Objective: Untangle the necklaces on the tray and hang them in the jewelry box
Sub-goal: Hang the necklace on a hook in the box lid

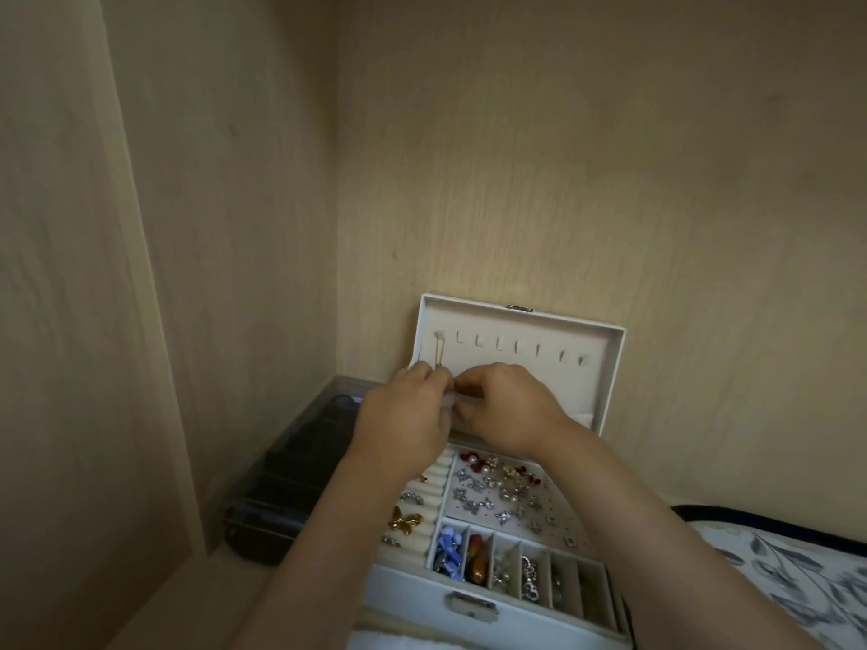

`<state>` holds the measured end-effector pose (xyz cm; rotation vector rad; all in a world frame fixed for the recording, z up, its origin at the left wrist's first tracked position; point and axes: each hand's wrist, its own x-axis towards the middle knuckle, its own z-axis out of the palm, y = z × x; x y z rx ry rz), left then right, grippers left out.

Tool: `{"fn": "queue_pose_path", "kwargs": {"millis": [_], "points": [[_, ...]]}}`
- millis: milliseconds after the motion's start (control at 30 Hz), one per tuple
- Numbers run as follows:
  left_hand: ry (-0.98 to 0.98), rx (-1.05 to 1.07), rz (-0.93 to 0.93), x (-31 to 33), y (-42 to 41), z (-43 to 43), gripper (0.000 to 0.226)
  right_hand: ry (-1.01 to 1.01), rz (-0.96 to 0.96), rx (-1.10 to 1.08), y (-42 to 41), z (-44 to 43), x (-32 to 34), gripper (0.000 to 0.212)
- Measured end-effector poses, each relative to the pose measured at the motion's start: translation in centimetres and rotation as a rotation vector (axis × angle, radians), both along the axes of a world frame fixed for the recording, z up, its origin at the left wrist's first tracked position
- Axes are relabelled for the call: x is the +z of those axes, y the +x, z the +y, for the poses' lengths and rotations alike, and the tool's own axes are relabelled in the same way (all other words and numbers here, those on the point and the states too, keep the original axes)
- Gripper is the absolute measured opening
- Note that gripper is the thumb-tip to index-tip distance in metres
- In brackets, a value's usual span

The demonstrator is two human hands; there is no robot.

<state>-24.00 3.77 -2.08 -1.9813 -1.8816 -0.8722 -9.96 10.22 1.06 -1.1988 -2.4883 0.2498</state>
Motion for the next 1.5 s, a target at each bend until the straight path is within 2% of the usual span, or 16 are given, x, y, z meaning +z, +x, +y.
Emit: {"fn": "queue_pose_path", "kwargs": {"millis": [100, 167, 367, 667, 833, 1000, 1100, 1233, 1400, 1500], "points": [[0.003, 0.041, 0.046, 0.7, 1.8, -0.3, 0.027, -0.007, 0.082, 0.037, 2.3, -0.5, 0.7, 0.034], [-0.045, 0.008, 0.011, 1.4, 3.2, -0.5, 0.028, -0.008, 0.115, 0.03, 4.4, -0.9, 1.4, 0.035], [-0.171, -0.143, -0.088, 2.8, 9.4, -1.0, 0.025, -0.081, 0.198, -0.023, 13.0, -2.2, 2.3, 0.024], [-0.294, -0.373, -0.185, 0.9, 23.0, -0.9, 0.018, -0.29, 0.151, -0.165, 29.1, -4.0, -0.1, 0.011], [-0.384, -0.422, -0.184, -1.0, 29.8, 0.0, 0.016, -0.341, 0.118, -0.192, 35.7, -3.8, -2.7, 0.009], [-0.437, -0.435, -0.118, -3.1, 34.4, 0.6, 0.017, -0.349, 0.081, -0.196, 39.2, -3.3, -5.1, 0.012], [-0.453, -0.429, -0.088, -4.0, 36.2, 1.3, 0.016, -0.32, 0.067, -0.223, 40.3, -2.6, -6.1, 0.005], [-0.398, -0.404, -0.004, -5.0, 37.6, 2.0, 0.017, -0.329, 0.039, -0.224, 41.0, -2.0, -6.8, 0.008], [-0.359, -0.378, 0.007, -5.6, 38.2, 2.6, 0.009, -0.297, 0.056, -0.244, 41.2, -1.3, -7.6, 0.004], [-0.323, -0.379, 0.038, -6.0, 38.3, 2.5, 0.012, -0.29, 0.068, -0.234, 41.2, -1.2, -7.8, 0.003]]}}
